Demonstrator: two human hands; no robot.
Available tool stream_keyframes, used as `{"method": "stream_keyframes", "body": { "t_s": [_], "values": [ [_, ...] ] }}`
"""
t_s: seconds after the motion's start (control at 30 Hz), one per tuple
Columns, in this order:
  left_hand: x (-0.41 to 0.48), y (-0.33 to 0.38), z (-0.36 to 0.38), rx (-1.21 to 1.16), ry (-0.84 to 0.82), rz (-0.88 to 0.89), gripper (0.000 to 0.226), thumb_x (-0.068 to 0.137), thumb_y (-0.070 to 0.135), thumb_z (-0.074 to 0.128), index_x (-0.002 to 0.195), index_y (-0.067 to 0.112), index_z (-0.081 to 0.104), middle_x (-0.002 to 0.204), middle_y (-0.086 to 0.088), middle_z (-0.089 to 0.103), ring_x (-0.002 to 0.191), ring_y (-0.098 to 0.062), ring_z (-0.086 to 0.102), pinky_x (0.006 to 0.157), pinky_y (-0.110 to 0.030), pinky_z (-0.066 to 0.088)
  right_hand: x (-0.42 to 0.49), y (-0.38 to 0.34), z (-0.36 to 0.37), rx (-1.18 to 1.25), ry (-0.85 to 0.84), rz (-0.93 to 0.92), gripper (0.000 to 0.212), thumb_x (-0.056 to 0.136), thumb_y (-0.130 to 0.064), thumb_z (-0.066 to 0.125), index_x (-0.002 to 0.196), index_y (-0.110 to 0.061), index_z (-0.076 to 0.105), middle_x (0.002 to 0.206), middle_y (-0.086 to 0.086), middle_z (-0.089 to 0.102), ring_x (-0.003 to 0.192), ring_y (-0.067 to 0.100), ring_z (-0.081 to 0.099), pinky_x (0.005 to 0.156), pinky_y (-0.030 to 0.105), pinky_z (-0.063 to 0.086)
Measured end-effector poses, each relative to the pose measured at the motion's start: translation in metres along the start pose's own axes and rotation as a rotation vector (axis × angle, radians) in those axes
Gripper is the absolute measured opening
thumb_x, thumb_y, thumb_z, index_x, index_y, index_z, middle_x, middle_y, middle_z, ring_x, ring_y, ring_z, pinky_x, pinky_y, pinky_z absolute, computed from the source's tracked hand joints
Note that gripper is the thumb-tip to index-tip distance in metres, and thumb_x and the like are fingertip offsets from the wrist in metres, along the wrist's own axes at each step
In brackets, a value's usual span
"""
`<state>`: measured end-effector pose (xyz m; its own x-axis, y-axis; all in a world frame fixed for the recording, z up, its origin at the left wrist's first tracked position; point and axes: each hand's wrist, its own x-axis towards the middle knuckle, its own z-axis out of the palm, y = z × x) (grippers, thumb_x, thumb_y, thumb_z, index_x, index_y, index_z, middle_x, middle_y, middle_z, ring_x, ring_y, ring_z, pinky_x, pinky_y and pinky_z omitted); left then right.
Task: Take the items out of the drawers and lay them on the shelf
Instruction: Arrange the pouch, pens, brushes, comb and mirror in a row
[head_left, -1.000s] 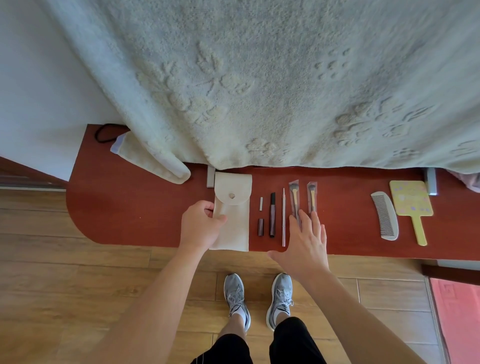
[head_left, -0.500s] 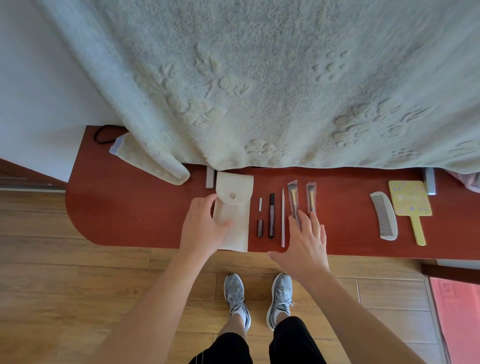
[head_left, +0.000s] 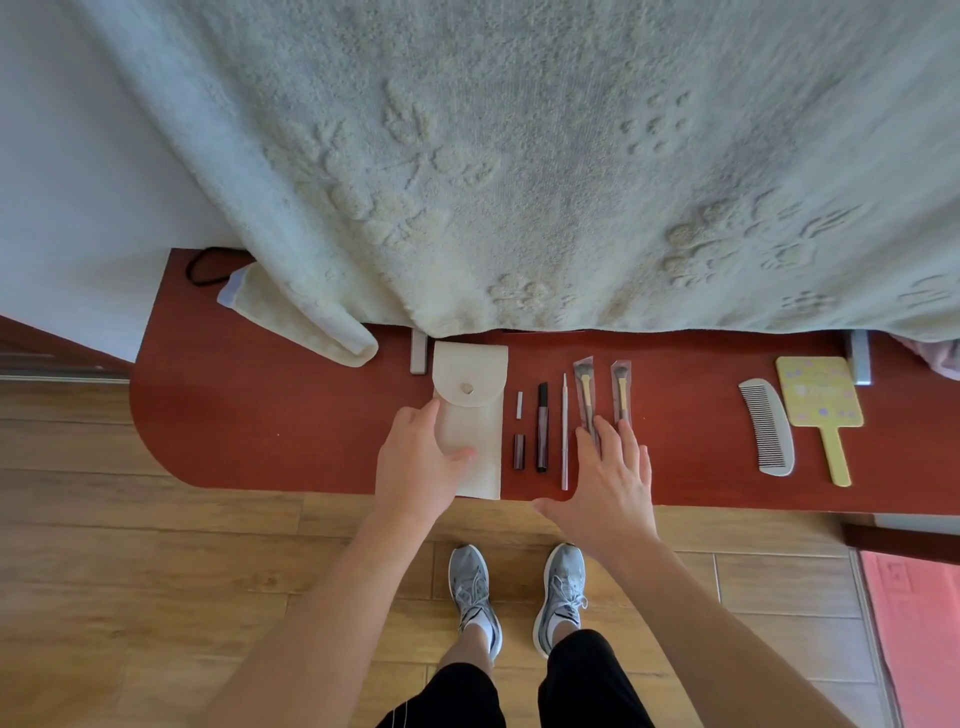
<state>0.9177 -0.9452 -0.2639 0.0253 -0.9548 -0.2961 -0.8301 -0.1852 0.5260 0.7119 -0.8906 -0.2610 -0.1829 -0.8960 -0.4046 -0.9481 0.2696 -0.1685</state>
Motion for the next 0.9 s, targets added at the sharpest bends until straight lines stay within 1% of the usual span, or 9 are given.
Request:
{"method": "stream_keyframes", "body": {
  "t_s": [0.13, 0.27, 0.33, 0.47, 0.63, 0.77, 0.9],
  "values": [
    [0.0005, 0.0011, 0.0019, 0.011, 0.010, -0.015, 0.073, 0.079, 0.041, 0.078, 0.142, 0.019, 0.048, 0.111, 0.003, 0.051, 0.096, -0.017, 0.058, 0.082, -0.031, 0.051, 0.0002, 0.0000, 0.0002, -0.015, -0.003, 0.000, 0.105, 0.074, -0.073, 0.061, 0.153, -0.020, 0.015, 0.162, 0.003, 0.004, 0.149, 0.028, -0.011, 0.120, 0.049, 0.000],
    [-0.0002, 0.0034, 0.0024, 0.017, 0.021, -0.015, 0.071, 0.080, 0.040, 0.078, 0.141, 0.018, 0.048, 0.109, 0.002, 0.051, 0.090, -0.014, 0.055, 0.077, -0.026, 0.046, 0.0011, 0.0002, 0.0007, -0.014, -0.006, -0.003, 0.106, 0.074, -0.073, 0.061, 0.153, -0.020, 0.014, 0.162, 0.003, 0.005, 0.149, 0.028, -0.011, 0.121, 0.049, 0.000],
    [-0.0004, 0.0038, 0.0025, 0.018, 0.022, -0.017, 0.071, 0.080, 0.040, 0.078, 0.140, 0.018, 0.048, 0.108, 0.003, 0.051, 0.088, -0.012, 0.052, 0.076, -0.025, 0.045, 0.0010, 0.0002, 0.0013, -0.014, -0.008, -0.002, 0.106, 0.074, -0.073, 0.061, 0.153, -0.019, 0.014, 0.162, 0.003, 0.004, 0.149, 0.028, -0.012, 0.120, 0.049, -0.001],
    [-0.0012, 0.0051, 0.0037, 0.023, 0.022, -0.019, 0.073, 0.081, 0.041, 0.077, 0.142, 0.016, 0.047, 0.112, 0.001, 0.052, 0.093, -0.012, 0.052, 0.077, -0.023, 0.041, 0.0013, 0.0002, 0.0020, -0.020, 0.003, -0.003, 0.106, 0.073, -0.073, 0.062, 0.152, -0.019, 0.016, 0.162, 0.003, 0.006, 0.149, 0.028, -0.011, 0.121, 0.050, 0.000],
    [-0.0011, 0.0039, 0.0037, 0.019, 0.024, -0.012, 0.073, 0.082, 0.040, 0.077, 0.143, 0.016, 0.046, 0.112, 0.002, 0.051, 0.090, -0.011, 0.051, 0.076, -0.023, 0.041, 0.0009, 0.0006, 0.0015, -0.033, -0.002, -0.007, 0.107, 0.073, -0.074, 0.061, 0.153, -0.019, 0.015, 0.161, 0.004, 0.006, 0.149, 0.028, -0.011, 0.121, 0.050, 0.000],
    [-0.0011, 0.0035, 0.0030, 0.019, 0.023, 0.000, 0.073, 0.082, 0.039, 0.076, 0.143, 0.016, 0.045, 0.114, 0.001, 0.051, 0.098, -0.017, 0.058, 0.078, -0.023, 0.042, 0.0011, 0.0006, 0.0013, -0.026, 0.005, -0.007, 0.106, 0.073, -0.073, 0.061, 0.153, -0.019, 0.017, 0.162, 0.004, 0.007, 0.149, 0.028, -0.010, 0.120, 0.050, 0.000],
    [-0.0007, 0.0022, 0.0036, 0.028, 0.025, 0.009, 0.073, 0.082, 0.039, 0.077, 0.144, 0.017, 0.045, 0.114, 0.001, 0.051, 0.097, -0.015, 0.057, 0.077, -0.022, 0.041, 0.0014, -0.0002, 0.0013, -0.023, -0.002, -0.007, 0.106, 0.074, -0.073, 0.061, 0.153, -0.019, 0.015, 0.162, 0.003, 0.006, 0.149, 0.028, -0.011, 0.120, 0.050, 0.000]
  ]
}}
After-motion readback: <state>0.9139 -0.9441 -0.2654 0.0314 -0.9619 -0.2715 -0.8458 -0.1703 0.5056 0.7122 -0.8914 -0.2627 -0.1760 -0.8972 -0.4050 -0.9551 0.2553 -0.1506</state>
